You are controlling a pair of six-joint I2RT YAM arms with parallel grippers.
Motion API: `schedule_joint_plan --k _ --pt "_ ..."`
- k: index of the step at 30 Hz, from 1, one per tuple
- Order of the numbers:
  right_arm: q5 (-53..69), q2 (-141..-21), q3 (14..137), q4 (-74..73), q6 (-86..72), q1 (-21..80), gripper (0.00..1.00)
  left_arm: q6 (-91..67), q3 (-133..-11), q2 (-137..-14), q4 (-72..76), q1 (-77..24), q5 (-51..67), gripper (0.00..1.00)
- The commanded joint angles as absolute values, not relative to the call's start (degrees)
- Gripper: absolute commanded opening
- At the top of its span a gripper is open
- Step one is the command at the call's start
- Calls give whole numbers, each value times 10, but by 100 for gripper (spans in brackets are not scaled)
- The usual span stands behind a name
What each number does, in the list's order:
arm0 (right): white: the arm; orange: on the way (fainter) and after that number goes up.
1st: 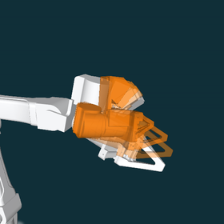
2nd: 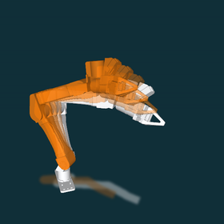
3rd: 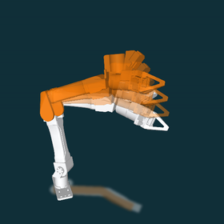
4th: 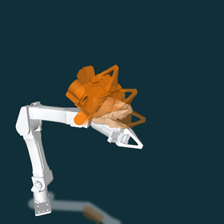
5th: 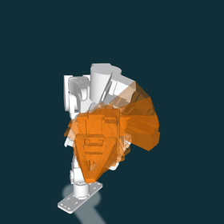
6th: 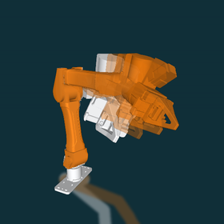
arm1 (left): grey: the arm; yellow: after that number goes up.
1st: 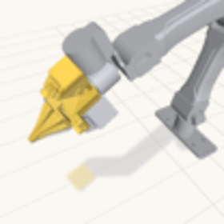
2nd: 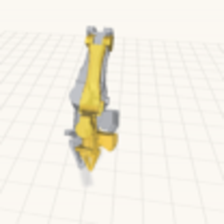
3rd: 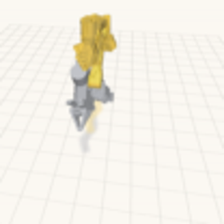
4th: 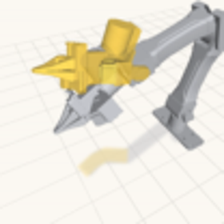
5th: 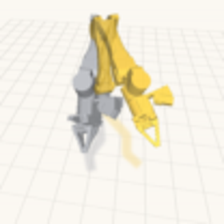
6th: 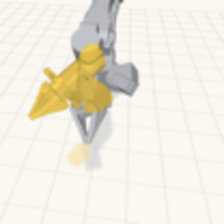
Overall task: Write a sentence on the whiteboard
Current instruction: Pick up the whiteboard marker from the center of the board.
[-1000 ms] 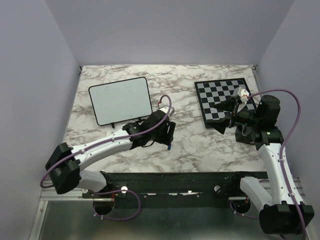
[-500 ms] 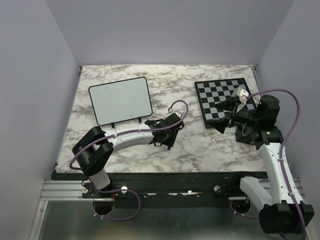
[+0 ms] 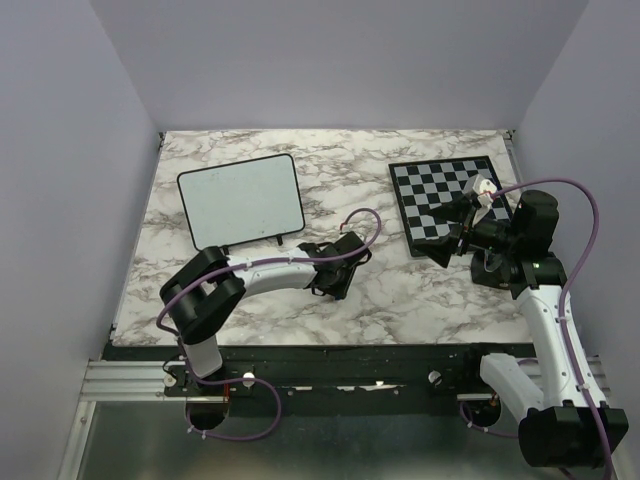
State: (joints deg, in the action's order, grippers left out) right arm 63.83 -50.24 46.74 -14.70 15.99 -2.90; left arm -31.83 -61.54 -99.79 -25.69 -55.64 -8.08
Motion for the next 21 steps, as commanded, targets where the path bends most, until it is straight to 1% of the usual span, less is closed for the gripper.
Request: schedule_joint_plan --k 1,4,8,10,12,13,14,16,21 --pt "635 -504 462 -156 170 -28 100 -319 -622 -1021 -246 -561 -68 40" --pt "635 -504 462 -156 171 -28 100 -318 -622 -1033 -249 -561 -68 34" --pt "636 -504 464 -158 171 -27 100 -313 -616 -1042 -258 -561 -70 32" --pt "637 -504 463 -159 172 -27 100 -306 -611 -1043 -262 -561 -70 26" --pt "638 -504 462 -161 174 -27 100 -295 -605 -1042 -261 -561 -76 16" --pt "641 -505 463 -160 175 -27 100 -289 -595 -1034 -257 -561 -80 13" --pt "643 -506 461 -162 177 -27 100 -277 -591 -1028 -252 -561 -85 12" --pt "651 -508 461 -163 178 -27 100 -256 -577 -1007 -235 -561 -100 6" --pt "672 -520 452 -163 183 -27 100 -182 -546 -958 -163 -561 -115 1"
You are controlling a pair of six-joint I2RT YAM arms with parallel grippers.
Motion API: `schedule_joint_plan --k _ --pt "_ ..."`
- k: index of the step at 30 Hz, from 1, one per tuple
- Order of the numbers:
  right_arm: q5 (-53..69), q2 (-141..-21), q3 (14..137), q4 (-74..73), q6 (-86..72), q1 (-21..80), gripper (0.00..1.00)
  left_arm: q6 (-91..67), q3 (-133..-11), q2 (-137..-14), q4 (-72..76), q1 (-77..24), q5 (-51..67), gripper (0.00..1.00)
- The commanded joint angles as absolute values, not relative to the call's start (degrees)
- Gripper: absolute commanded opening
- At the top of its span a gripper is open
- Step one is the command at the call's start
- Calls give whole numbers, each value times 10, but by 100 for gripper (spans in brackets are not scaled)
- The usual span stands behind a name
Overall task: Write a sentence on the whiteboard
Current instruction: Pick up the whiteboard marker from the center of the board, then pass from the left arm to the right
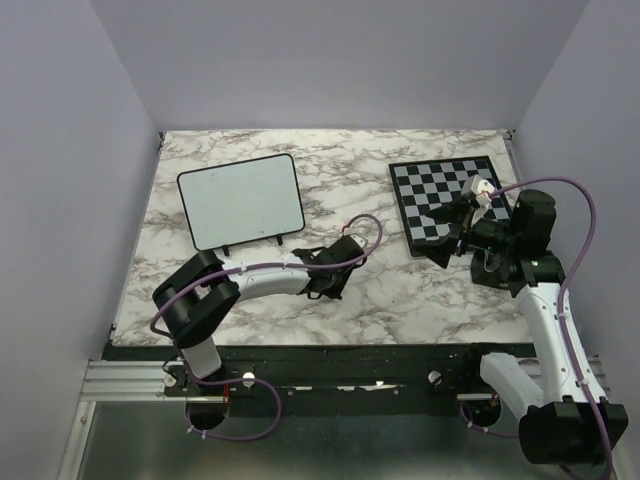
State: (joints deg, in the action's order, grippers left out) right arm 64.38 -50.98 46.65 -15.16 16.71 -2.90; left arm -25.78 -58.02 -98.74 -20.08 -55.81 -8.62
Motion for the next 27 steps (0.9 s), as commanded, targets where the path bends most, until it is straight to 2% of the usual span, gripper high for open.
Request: schedule_joint_plan --k 1,7,13,20,27 --pt "681 -524 450 -163 185 -27 100 -172 -538 -945 -151 -561 -119 1" --pt "716 -569 446 -198 220 -17 100 -107 -498 -897 -67 -561 -127 0" --pt "682 -609 449 -204 248 33 100 -57 -436 -832 33 -561 -102 0" --pt "634 -685 443 -112 90 83 100 -33 -416 -797 75 -570 -60 0" --pt "585 -758 451 -77 18 117 100 -20 -437 -806 64 -588 -47 0"
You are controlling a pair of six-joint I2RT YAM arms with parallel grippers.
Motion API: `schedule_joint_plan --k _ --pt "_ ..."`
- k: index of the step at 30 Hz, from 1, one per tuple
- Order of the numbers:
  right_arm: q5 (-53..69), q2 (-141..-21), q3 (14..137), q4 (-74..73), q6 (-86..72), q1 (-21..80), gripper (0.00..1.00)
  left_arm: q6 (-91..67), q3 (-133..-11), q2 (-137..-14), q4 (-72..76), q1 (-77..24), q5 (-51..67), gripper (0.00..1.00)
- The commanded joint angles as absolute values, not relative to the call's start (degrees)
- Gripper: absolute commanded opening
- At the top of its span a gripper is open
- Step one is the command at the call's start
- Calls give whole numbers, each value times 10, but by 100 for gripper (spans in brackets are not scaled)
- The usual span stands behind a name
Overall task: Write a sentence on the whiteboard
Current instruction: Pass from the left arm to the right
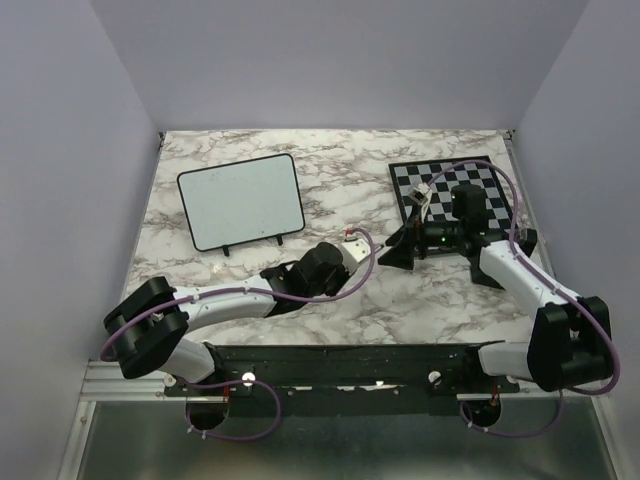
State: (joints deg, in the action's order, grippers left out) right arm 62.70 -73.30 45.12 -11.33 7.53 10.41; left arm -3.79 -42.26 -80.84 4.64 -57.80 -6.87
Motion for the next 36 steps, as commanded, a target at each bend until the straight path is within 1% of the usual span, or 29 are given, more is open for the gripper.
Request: schedule_joint_plan --k 1,7,10,11,16,19,20,22,23,24,25,26,28,29,30,32,33,34,35,36 --pt "579 -765 456 -83 18 120 100 -19 -439 -806 64 -589 -46 0" --pt "570 -795 468 -102 23 136 95 -18 -449 -808 61 -591 -40 0" --pt "587 -805 472 -102 16 138 92 -18 -453 -806 61 -592 -35 0" --pt "591 -809 475 -102 12 139 89 -17 -455 -807 61 -592 -33 0" --pt "617 -819 476 -87 2 139 83 -14 -463 -811 60 -594 -19 0" --pt "624 -825 479 -86 -18 140 75 -13 -468 -815 60 -595 -18 0" --pt "625 -826 480 -87 -18 140 70 -13 -470 -815 59 -596 -18 0" --pt "628 -829 481 -86 -18 141 64 -12 -471 -813 58 -596 -15 0" --pt "633 -829 482 -86 -20 141 58 -11 -473 -814 57 -596 -14 0" --pt "635 -829 483 -86 -20 141 54 -11 -475 -814 55 -596 -14 0" --pt "637 -831 483 -86 -19 141 48 -11 -475 -815 54 -596 -12 0" --pt "640 -830 484 -86 -20 141 37 -10 -476 -816 53 -596 -12 0" --pt "646 -828 486 -86 -18 140 27 -9 -478 -816 52 -597 -12 0" --pt "654 -827 485 -86 -17 140 17 -9 -478 -816 52 -597 -12 0" --pt "659 -826 487 -86 -16 140 12 -10 -478 -815 52 -597 -15 0" --pt "676 -823 489 -86 -15 140 4 -14 -476 -808 54 -596 -22 2" --pt "681 -818 490 -86 -16 140 2 -16 -473 -802 60 -596 -30 7" --pt "686 -815 491 -85 -16 140 1 -25 -471 -786 60 -595 -37 18" --pt "693 -811 491 -85 -17 140 1 -30 -462 -775 62 -594 -44 31" --pt "694 -808 492 -86 -18 138 1 -35 -455 -761 70 -588 -46 54"
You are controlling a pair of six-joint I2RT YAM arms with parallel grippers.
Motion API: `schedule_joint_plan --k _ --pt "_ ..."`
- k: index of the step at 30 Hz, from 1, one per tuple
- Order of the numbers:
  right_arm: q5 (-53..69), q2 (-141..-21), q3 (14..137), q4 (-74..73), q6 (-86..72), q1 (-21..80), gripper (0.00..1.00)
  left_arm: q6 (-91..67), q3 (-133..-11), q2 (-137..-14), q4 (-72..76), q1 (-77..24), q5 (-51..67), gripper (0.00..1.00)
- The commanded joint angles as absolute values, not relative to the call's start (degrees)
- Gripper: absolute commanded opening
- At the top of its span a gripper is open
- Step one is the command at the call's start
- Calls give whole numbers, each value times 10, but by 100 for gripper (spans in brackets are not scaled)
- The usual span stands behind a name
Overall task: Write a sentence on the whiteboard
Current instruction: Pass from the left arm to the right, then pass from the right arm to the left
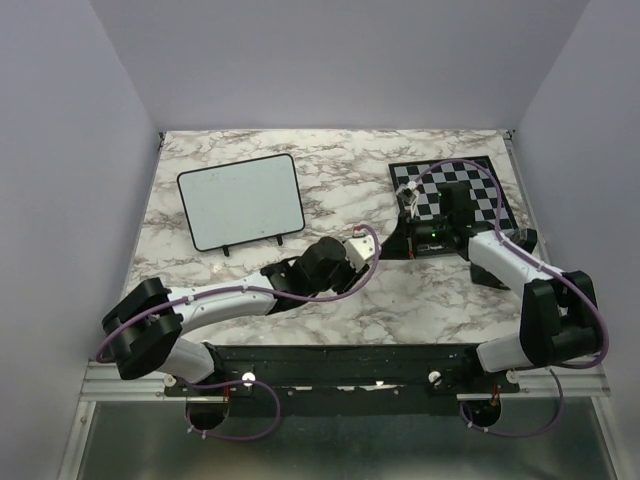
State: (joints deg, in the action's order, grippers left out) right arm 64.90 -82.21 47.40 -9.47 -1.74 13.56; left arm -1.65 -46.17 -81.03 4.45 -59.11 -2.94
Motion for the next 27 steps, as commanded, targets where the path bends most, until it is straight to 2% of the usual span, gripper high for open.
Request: schedule_joint_plan --k 1,3,6,13,15,20,23,27 --pt "694 -799 492 -84 -18 137 1 -46 -448 -732 75 -584 -39 61" --pt "699 -791 492 -84 -25 129 1 -59 -421 -700 89 -563 -19 75" --pt "715 -773 487 -70 -43 120 1 -75 -390 -644 101 -535 50 82" --pt "742 -734 454 25 -112 116 1 -4 -341 -613 143 -519 194 83" --pt "746 -731 451 30 -119 115 1 30 -345 -627 143 -520 222 87" --pt "764 -729 441 56 -136 116 1 57 -387 -678 120 -522 224 86" --pt "772 -728 439 62 -137 116 1 71 -412 -701 110 -522 218 81" --pt "775 -729 436 66 -131 116 2 82 -442 -724 84 -523 214 71"
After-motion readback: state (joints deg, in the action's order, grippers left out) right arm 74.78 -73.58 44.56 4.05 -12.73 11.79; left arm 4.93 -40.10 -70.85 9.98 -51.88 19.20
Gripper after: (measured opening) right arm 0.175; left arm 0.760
